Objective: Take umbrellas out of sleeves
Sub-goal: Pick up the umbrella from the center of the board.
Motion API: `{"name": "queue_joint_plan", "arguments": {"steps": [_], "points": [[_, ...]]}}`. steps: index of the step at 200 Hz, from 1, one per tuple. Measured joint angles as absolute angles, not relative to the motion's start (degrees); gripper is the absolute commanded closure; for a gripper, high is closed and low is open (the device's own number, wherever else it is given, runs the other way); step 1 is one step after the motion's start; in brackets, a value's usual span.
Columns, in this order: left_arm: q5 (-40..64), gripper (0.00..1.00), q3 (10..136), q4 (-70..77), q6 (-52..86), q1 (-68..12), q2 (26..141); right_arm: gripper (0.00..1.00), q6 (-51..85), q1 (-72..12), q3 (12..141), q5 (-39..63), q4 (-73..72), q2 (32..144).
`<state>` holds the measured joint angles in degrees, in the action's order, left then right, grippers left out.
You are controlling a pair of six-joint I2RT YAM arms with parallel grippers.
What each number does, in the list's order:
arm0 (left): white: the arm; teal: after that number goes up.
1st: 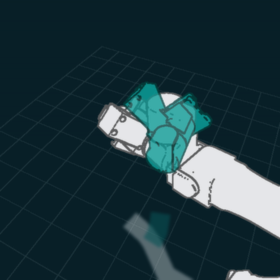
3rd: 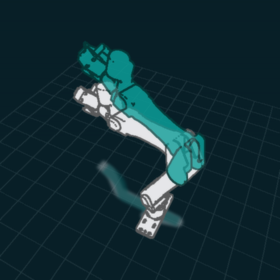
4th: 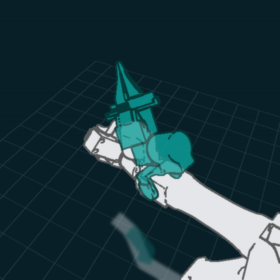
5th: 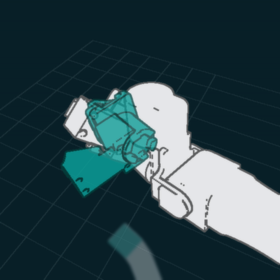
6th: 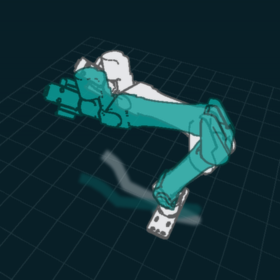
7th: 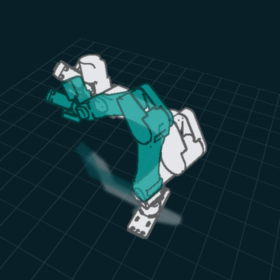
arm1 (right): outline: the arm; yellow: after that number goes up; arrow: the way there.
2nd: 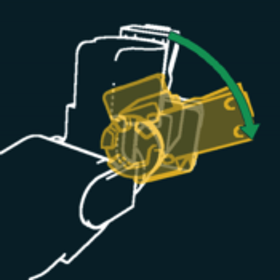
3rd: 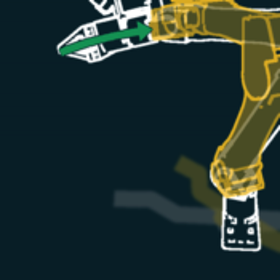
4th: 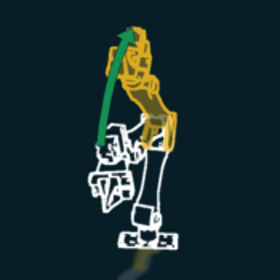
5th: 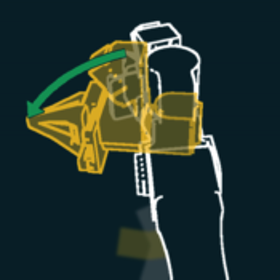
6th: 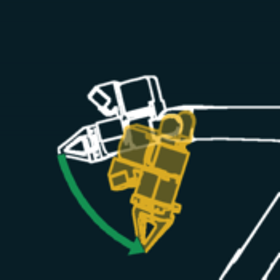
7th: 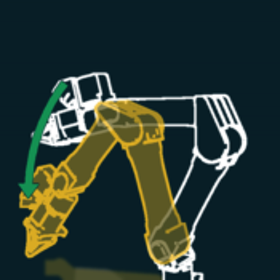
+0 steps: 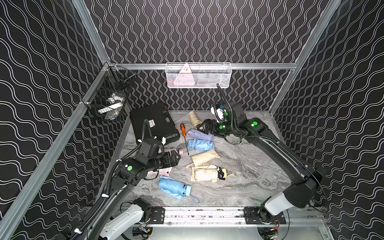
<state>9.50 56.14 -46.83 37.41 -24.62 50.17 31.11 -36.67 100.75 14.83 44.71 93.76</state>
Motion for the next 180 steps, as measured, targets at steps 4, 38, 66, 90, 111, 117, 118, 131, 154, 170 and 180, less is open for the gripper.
{"name": "queue_joint_plan", "arguments": {"steps": [4, 38, 66, 90, 111, 117, 118, 131, 154, 170, 180], "points": [[9.7, 0.12, 55.9, -46.6, 37.4, -24.7, 50.4, 0.12, 30.6, -36.4, 101.8, 14.3, 45.8, 94.8], [13.2, 0.1, 53.9, -45.0, 37.6, -24.9, 53.3, 0.11, 27.3, -35.6, 109.6, 11.8, 54.0, 103.4], [17.0, 0.08, 53.3, -44.5, 37.9, -24.9, 58.5, 0.11, 24.7, -34.3, 114.7, 9.8, 58.1, 111.4], [18.6, 0.07, 53.4, -44.3, 37.9, -24.7, 60.7, 0.11, 22.8, -33.3, 117.7, 9.8, 59.6, 117.9], [19.3, 0.07, 53.6, -44.3, 37.8, -23.7, 60.7, 0.11, 21.2, -32.6, 119.9, 10.2, 60.0, 123.6], [19.4, 0.07, 53.6, -44.3, 37.8, -23.3, 60.7, 0.11, 20.7, -32.4, 120.3, 10.6, 60.2, 124.8], [19.4, 0.07, 53.6, -44.3, 37.8, -23.2, 60.7, 0.11, 20.5, -32.3, 120.4, 10.7, 60.3, 125.1], [19.8, 0.06, 53.4, -44.2, 37.9, -22.3, 60.6, 0.11, 19.3, -31.9, 121.3, 11.4, 60.4, 127.1], [20.8, 0.06, 52.2, -44.3, 38.2, -20.6, 60.4, 0.12, 15.5, -31.6, 122.0, 13.2, 60.3, 129.0], [21.5, 0.06, 51.6, -44.3, 39.1, -19.8, 60.3, 0.12, 12.6, -31.8, 122.0, 15.0, 60.1, 129.9], [21.9, 0.06, 51.3, -44.4, 39.1, -19.4, 60.2, 0.13, 11.0, -31.9, 122.0, 16.1, 60.0, 130.5]]}}
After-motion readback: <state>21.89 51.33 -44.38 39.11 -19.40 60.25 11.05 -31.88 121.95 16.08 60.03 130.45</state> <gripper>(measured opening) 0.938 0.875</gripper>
